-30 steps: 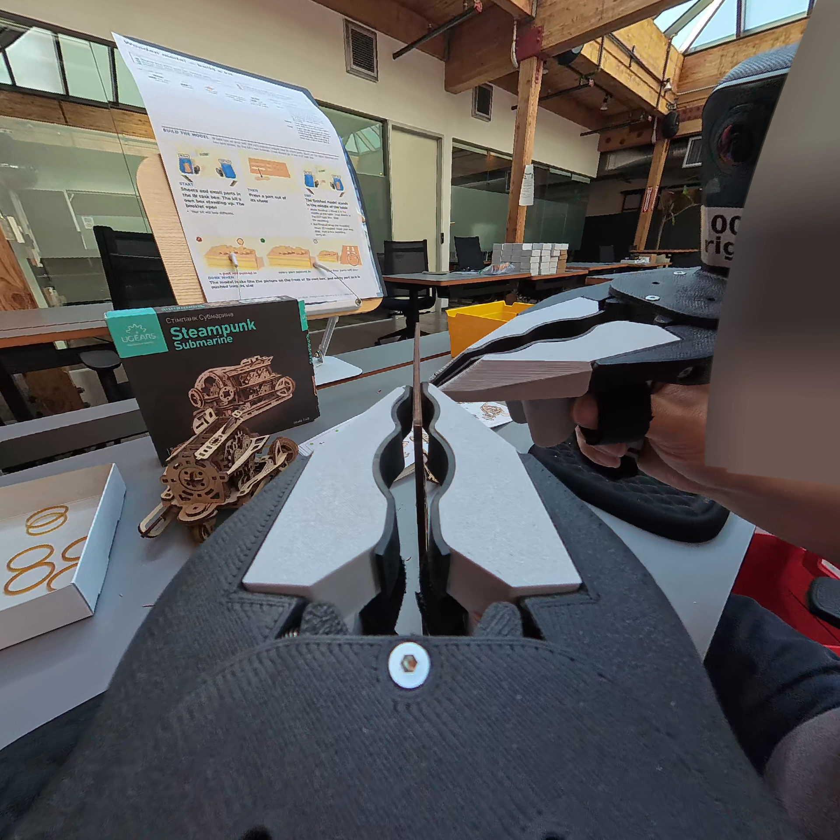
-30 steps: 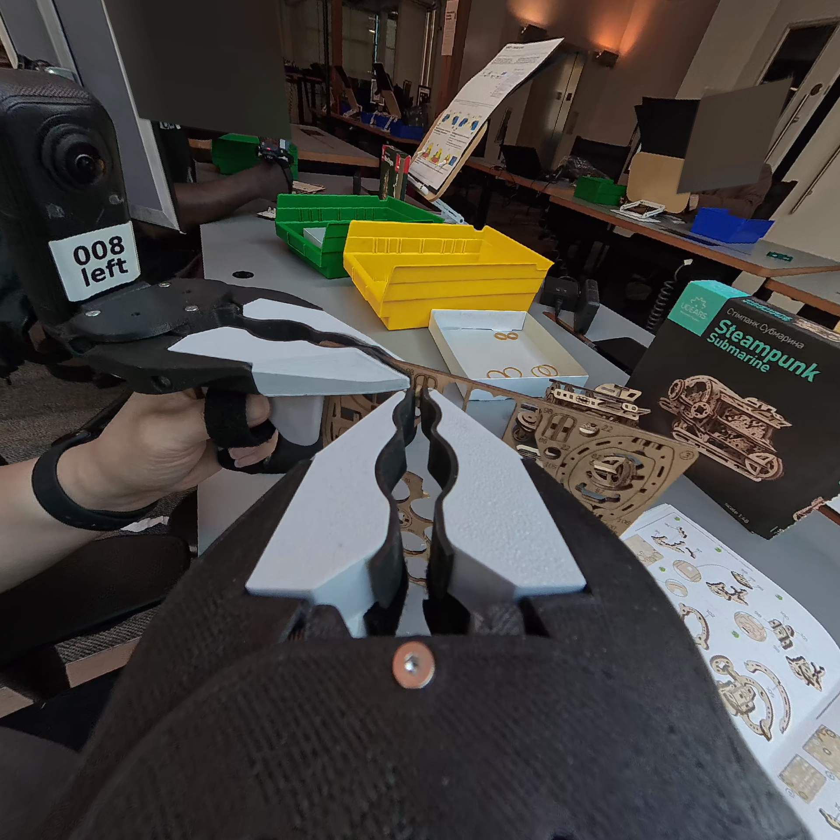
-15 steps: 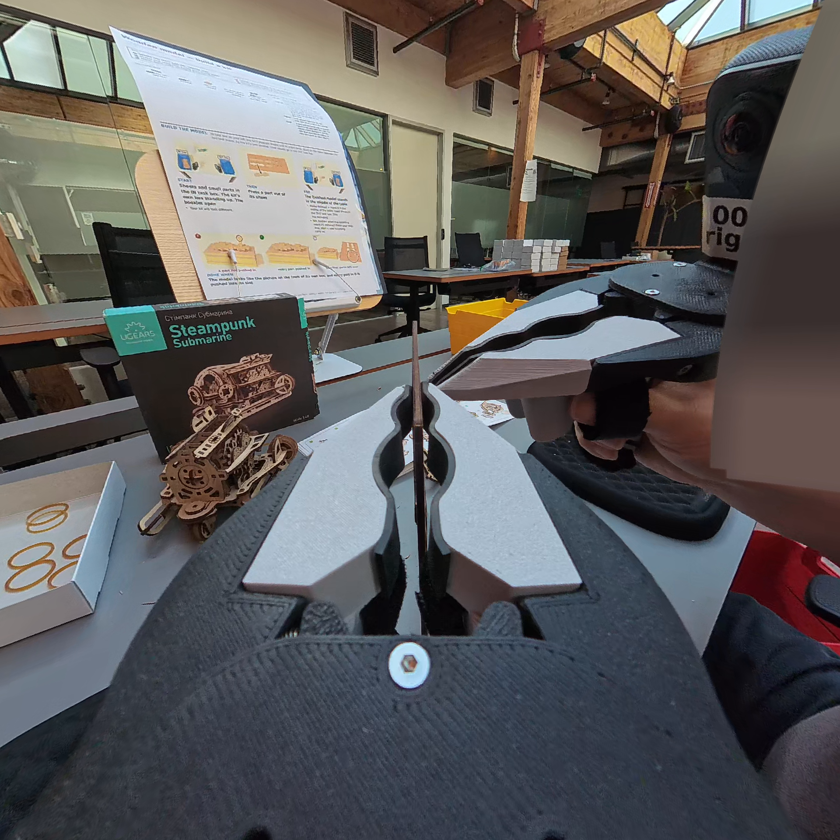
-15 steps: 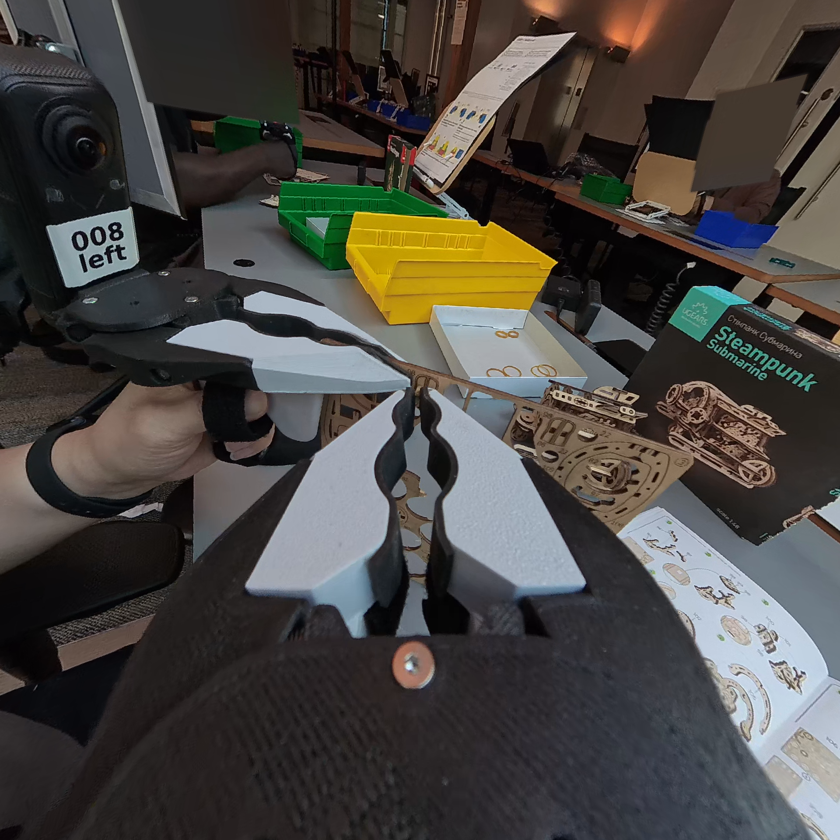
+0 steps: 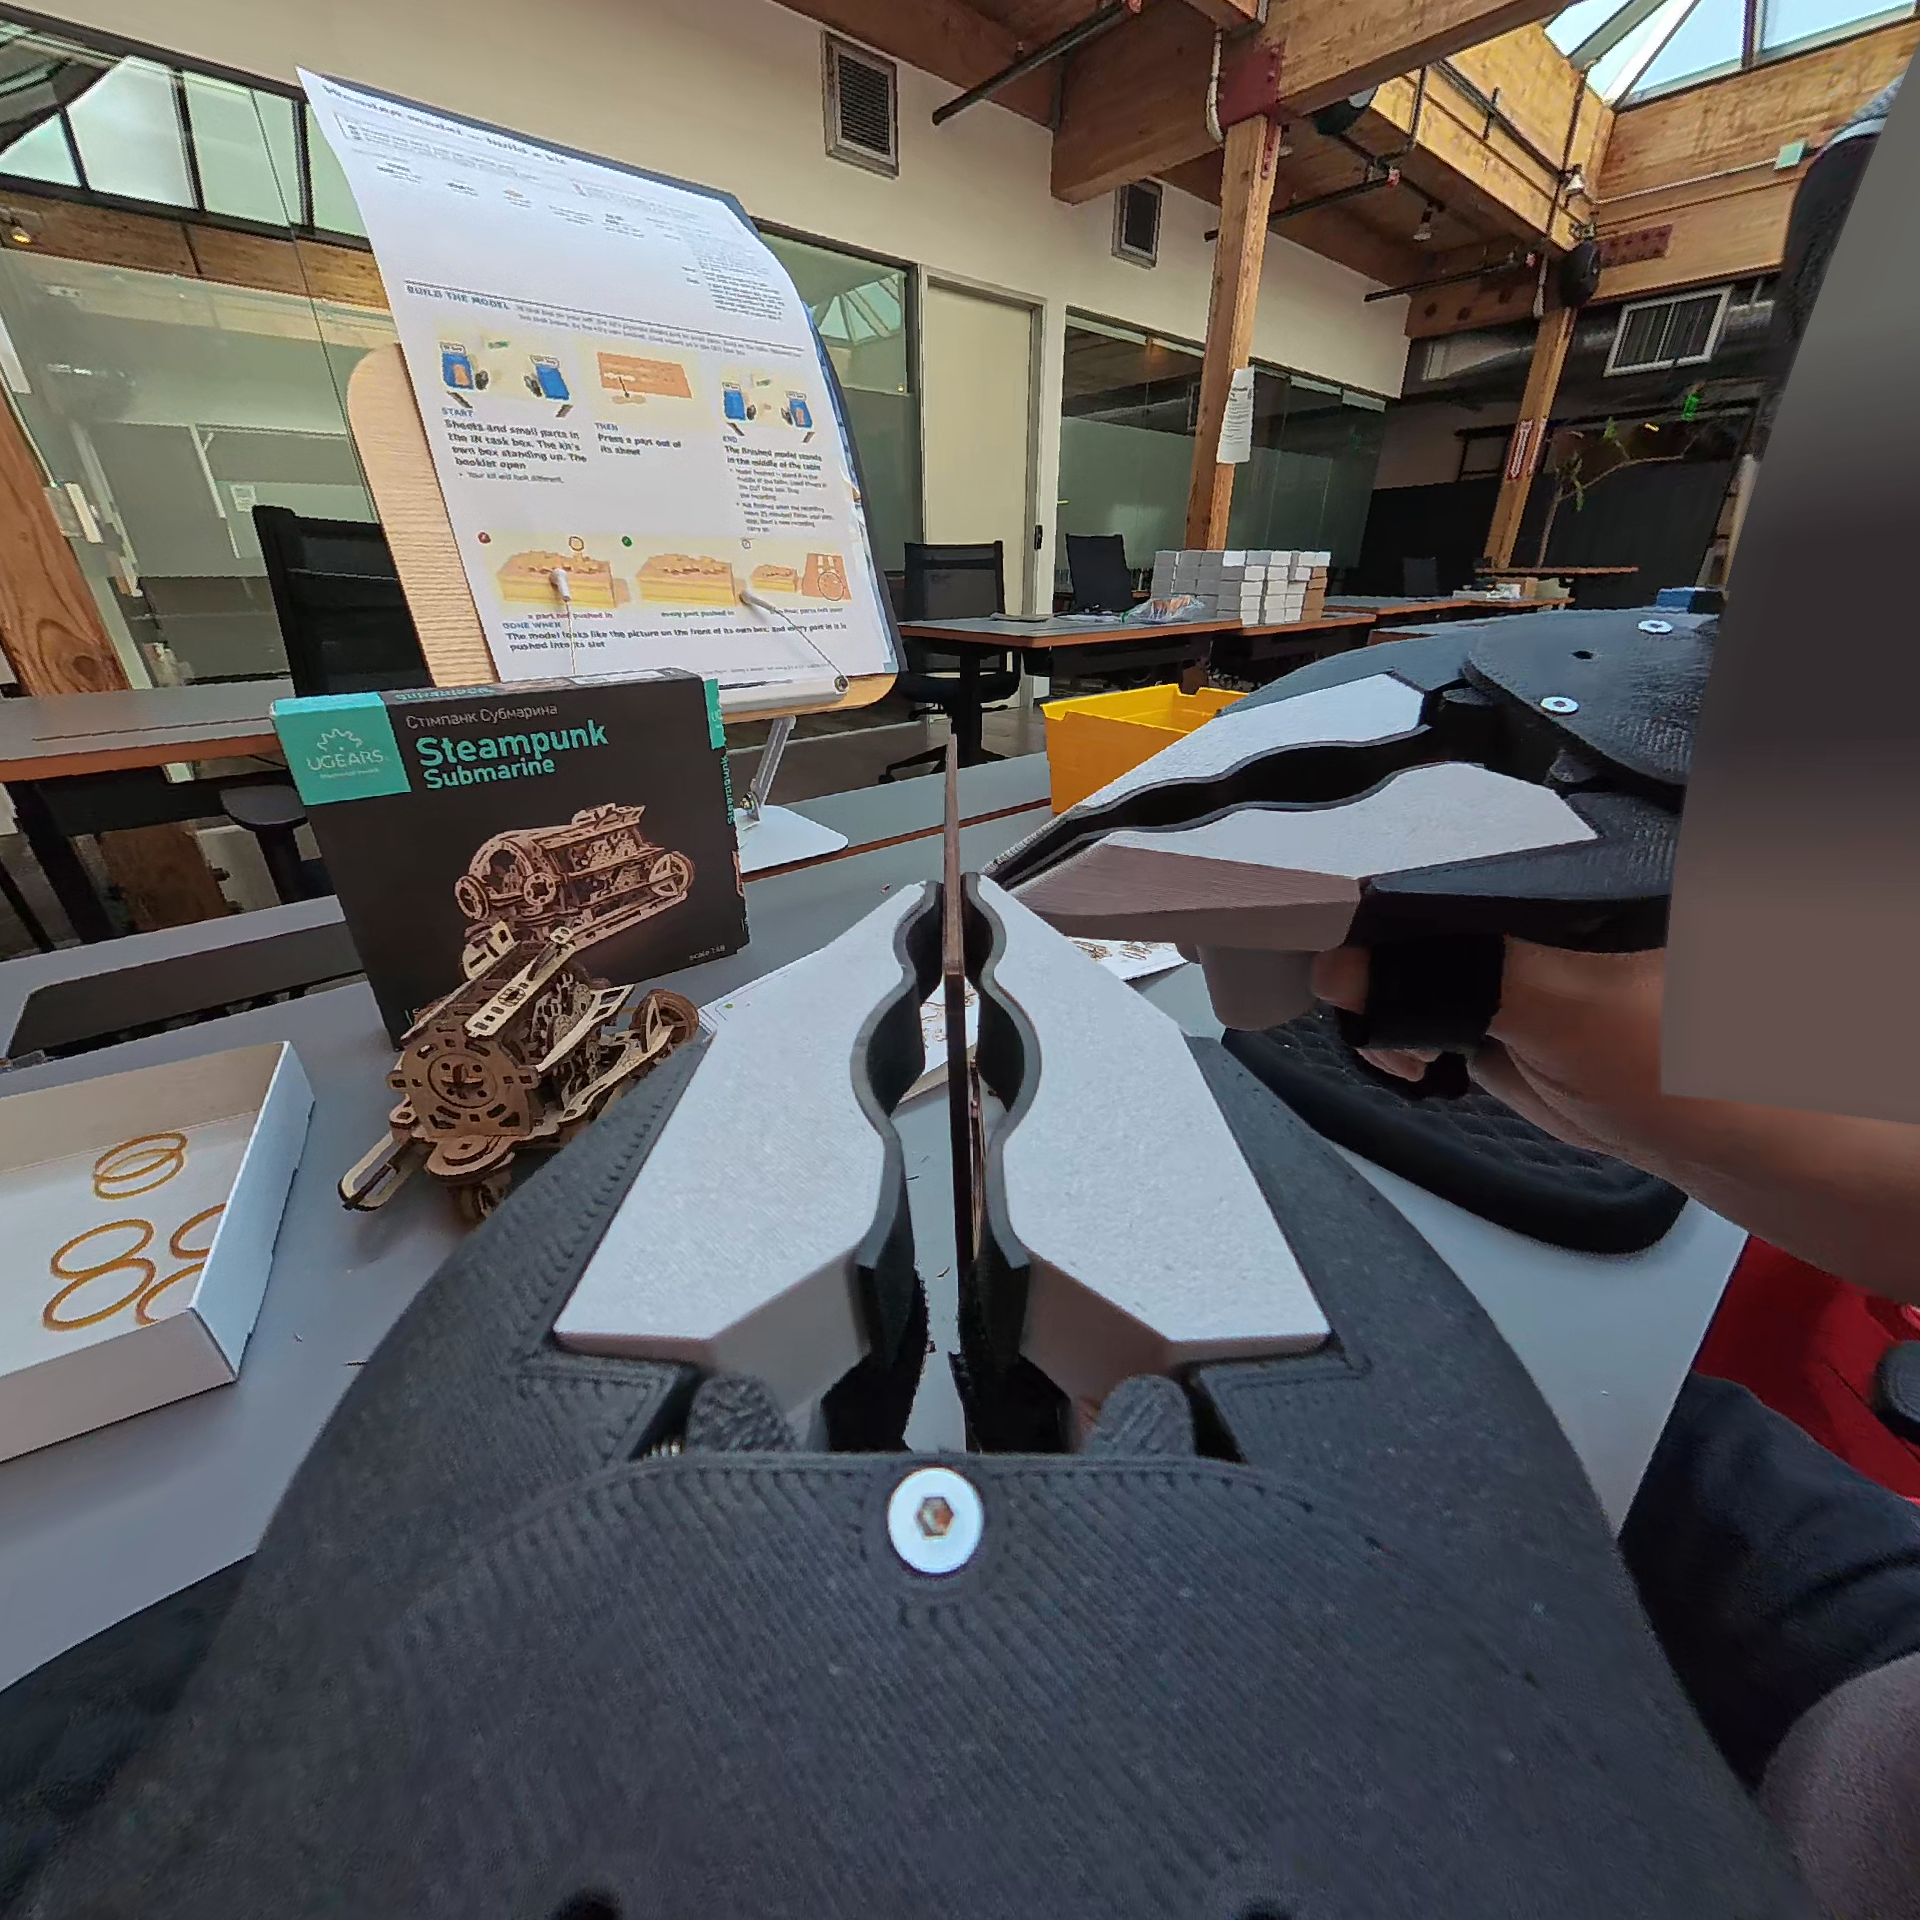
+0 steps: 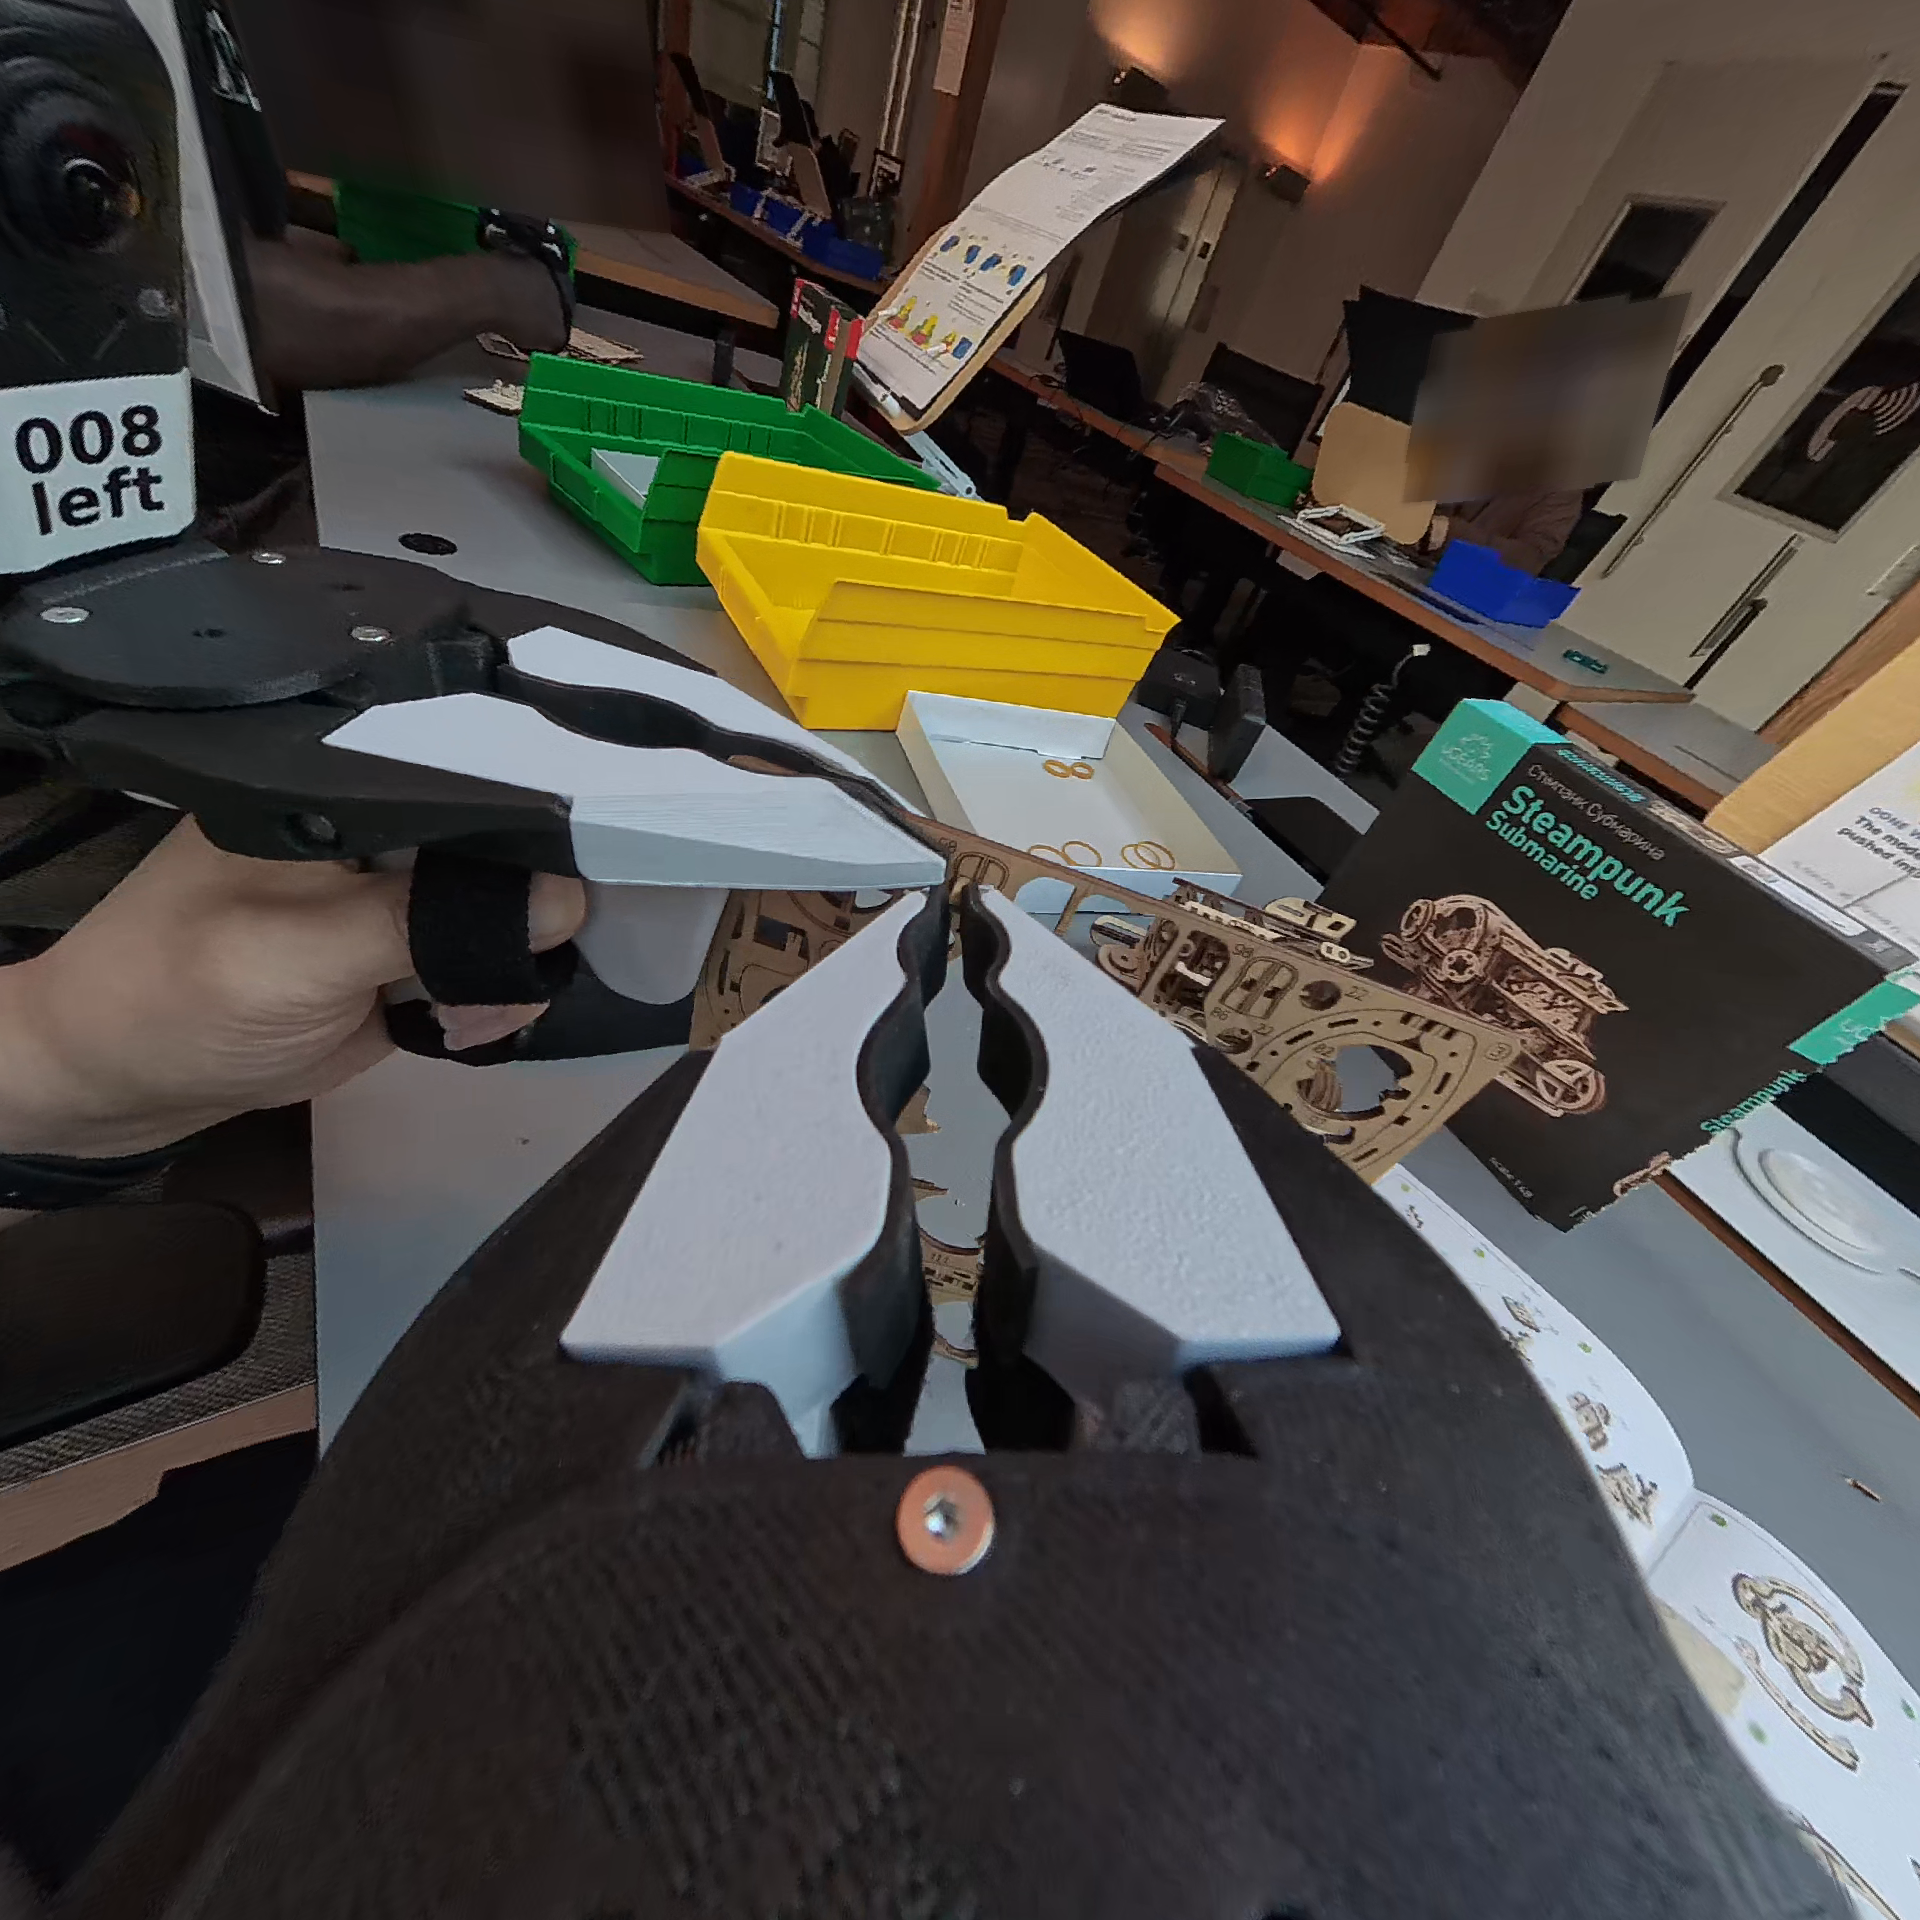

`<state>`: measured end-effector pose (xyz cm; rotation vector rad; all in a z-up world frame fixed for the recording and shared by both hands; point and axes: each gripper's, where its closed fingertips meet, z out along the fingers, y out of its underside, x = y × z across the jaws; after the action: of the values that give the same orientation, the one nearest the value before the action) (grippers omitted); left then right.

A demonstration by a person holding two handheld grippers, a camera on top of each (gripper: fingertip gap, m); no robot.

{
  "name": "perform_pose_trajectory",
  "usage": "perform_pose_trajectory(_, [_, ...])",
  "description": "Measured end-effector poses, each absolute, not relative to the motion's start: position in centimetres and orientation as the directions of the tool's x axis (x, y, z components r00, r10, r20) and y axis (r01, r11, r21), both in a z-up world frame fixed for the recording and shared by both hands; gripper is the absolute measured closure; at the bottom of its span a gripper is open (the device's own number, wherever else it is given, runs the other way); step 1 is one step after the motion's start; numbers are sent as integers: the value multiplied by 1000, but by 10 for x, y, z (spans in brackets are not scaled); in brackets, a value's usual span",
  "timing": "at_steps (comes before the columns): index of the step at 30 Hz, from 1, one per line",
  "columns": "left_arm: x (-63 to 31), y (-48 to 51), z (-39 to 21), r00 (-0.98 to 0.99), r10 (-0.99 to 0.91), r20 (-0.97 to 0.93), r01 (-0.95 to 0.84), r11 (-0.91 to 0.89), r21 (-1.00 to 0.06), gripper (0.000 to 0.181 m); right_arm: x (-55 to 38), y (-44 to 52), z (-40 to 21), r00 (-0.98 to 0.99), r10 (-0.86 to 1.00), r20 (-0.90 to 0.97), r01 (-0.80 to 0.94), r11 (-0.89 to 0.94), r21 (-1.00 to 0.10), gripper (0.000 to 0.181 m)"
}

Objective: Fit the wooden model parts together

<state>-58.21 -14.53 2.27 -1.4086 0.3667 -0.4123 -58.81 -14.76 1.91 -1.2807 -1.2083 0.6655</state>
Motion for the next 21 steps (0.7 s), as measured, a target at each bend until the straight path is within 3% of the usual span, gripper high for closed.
perform_pose_trajectory(10, [-579, -148, 23, 824, -566, 33, 102, 91, -991, 181, -584, -148, 18, -54, 980, 191, 225, 199, -954, 181])
perform_pose_trajectory(21, [-583, -143, 23, 877, -481, 16, 83, 120, -989, 181, -587, -142, 18, 222, 957, 186, 211, 139, -968, 181])
